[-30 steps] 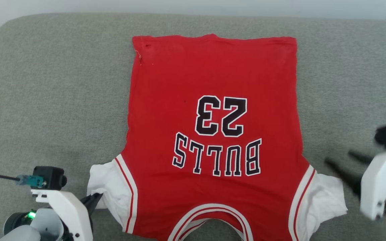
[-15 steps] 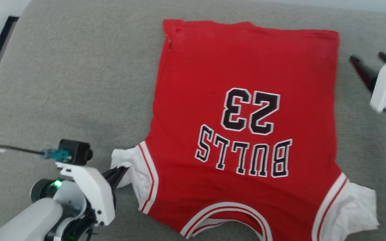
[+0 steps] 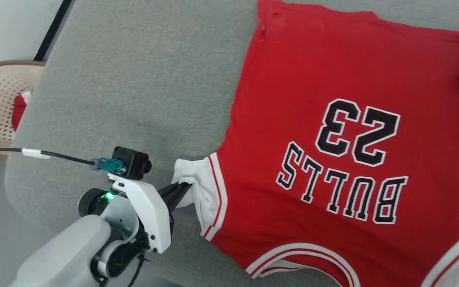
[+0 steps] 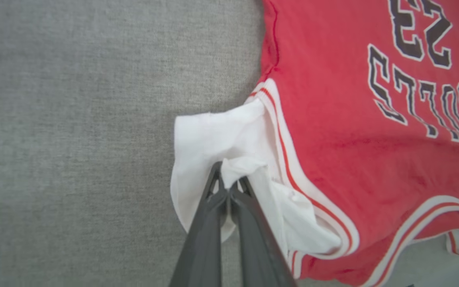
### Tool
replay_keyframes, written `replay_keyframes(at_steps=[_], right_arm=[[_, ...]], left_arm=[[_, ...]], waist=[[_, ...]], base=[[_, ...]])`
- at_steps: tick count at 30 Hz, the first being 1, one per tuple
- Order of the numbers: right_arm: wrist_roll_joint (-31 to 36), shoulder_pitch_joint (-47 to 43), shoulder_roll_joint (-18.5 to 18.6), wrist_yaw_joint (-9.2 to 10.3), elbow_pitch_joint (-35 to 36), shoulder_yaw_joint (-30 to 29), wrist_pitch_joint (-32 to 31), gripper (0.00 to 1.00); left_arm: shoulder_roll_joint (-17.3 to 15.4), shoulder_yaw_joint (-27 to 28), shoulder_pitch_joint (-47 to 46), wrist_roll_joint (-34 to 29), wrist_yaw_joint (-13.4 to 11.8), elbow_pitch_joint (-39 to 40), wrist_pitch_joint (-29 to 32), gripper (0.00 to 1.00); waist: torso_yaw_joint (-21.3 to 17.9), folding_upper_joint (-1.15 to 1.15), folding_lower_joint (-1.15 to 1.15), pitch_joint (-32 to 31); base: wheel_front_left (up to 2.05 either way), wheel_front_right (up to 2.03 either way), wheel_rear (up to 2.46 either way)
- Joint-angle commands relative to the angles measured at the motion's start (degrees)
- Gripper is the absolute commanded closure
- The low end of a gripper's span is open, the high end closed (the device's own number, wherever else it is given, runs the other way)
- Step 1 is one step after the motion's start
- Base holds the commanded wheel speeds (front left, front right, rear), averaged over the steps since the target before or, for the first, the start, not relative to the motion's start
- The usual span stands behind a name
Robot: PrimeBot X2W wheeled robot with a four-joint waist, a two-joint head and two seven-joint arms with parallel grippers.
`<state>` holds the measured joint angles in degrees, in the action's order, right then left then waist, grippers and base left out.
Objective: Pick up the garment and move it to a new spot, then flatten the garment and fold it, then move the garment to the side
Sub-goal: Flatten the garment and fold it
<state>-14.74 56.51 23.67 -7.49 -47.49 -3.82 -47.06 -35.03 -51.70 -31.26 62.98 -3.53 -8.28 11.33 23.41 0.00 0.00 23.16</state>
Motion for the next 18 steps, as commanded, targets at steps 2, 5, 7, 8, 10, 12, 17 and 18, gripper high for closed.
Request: replay_keyframes(at_steps=[2,5,7,8,10,12,17,18], right_arm=[[1.24,-0.37,0.01,-0.01,-3.16,0.04,-1.76,0.0],[2.82,-1.14,-0.08,0.01,-8.01,-0.88,-4.0,0.0],[3.4,-1.88,-0.27,0.04,-10.54,-1.0,-5.17,0.0],[3.5,-2.29,-0.64,0.03,-11.51,-0.81,-5.54,0.11],[3.92,-2.32,-0.32,0.01,-12.21,-0.5,-4.7,1.0],[3.91,-1.81,-0.02,0.01,-12.3,0.02,-4.09,1.0],[0.97,-0.16,-0.78,-0.01,-9.43,3.57,-3.41,1.0],[0.14,-0.33,-0.95,-0.01,-8.42,4.91,-3.74,1.0]], left_arm=[[0.68,-0.03,-0.68,-0.02,0.63,-0.7,-0.45,1.0],[1.58,-0.25,-0.99,0.12,1.24,-2.12,-0.82,1.0],[2.04,-0.39,-1.08,0.16,1.82,-2.99,-1.06,1.0],[2.18,-0.39,-1.07,0.29,2.05,-3.41,-1.2,1.0],[2.45,-0.19,-1.15,0.42,2.45,-3.99,-1.67,1.0],[2.5,0.02,-1.11,0.56,2.68,-4.7,-1.99,1.0],[1.52,0.75,-0.92,0.75,2.73,-5.74,-2.86,1.0],[1.29,0.87,-0.84,0.78,2.63,-5.86,-2.84,1.0]], waist=[[1.57,0.0,0.0,0.98],[2.54,0.0,0.0,1.33],[2.96,0.0,0.0,1.55],[3.05,0.0,0.0,1.62],[3.05,0.0,0.0,1.89],[2.66,0.0,0.0,1.87],[0.1,0.0,0.0,0.92],[-0.59,0.0,0.0,0.59]], base=[[0.0,0.0,0.0],[0.0,0.0,0.0],[0.0,0.0,0.0],[0.0,0.0,0.0],[0.0,0.0,0.0],[0.0,0.0,0.0],[0.0,0.0,0.0],[0.0,0.0,0.0]])
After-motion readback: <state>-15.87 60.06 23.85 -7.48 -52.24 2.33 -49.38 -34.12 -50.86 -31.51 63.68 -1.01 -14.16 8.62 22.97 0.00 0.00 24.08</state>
